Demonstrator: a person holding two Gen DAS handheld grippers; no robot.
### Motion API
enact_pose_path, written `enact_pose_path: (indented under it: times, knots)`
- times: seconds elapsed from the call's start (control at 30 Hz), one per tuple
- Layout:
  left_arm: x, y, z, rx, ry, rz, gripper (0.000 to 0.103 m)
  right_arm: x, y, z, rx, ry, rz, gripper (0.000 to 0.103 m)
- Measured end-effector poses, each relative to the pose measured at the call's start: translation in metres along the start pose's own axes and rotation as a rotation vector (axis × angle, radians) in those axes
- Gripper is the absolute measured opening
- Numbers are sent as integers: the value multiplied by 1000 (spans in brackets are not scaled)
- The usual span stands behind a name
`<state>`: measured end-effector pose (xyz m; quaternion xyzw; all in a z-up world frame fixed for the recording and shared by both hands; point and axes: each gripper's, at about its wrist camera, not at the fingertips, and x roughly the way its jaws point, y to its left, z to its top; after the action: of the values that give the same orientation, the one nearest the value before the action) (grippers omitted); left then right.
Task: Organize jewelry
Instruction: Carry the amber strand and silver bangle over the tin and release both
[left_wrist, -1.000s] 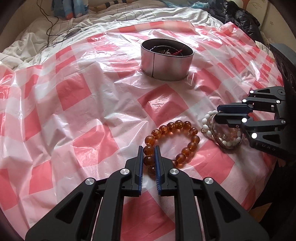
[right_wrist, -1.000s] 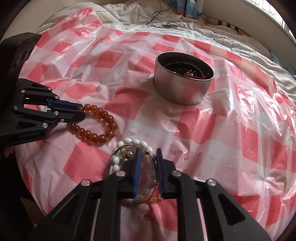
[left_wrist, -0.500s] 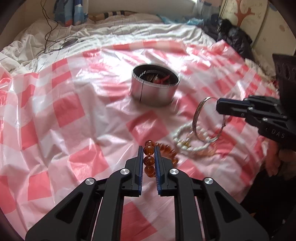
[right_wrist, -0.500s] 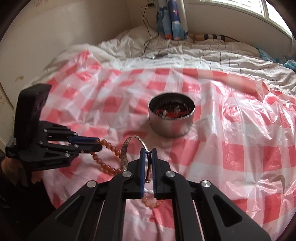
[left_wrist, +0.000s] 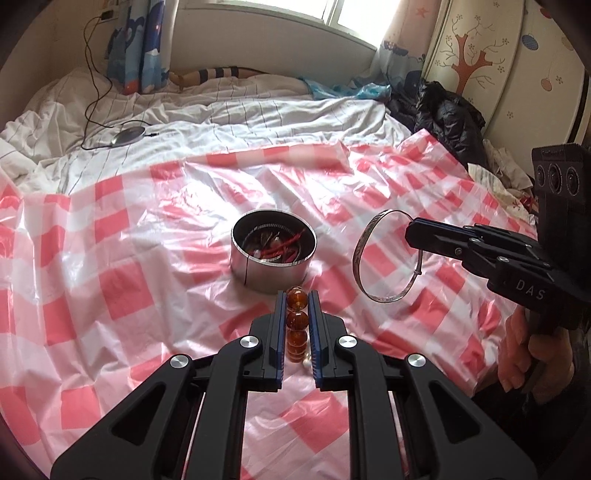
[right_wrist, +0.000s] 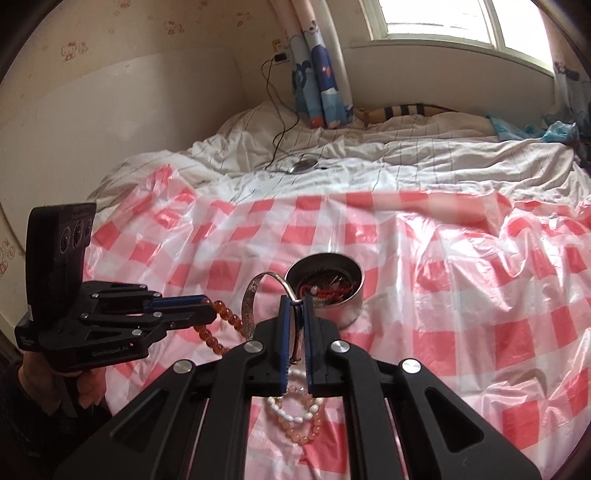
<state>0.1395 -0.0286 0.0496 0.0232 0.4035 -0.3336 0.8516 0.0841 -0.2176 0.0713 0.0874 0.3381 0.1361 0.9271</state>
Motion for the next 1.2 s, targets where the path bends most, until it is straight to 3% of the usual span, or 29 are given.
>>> enact_pose_path:
  times: [0.27, 0.53, 1.2]
  knots:
    - [3, -13, 18, 9, -53, 33, 10, -4, -13, 14, 38, -46, -19, 8]
    - [6, -11, 37, -35, -100, 8, 10, -3, -20, 29, 70, -96, -39, 8]
    - [59, -12, 70, -47, -99, 10, 10, 40, -51, 42, 137, -88, -94, 9]
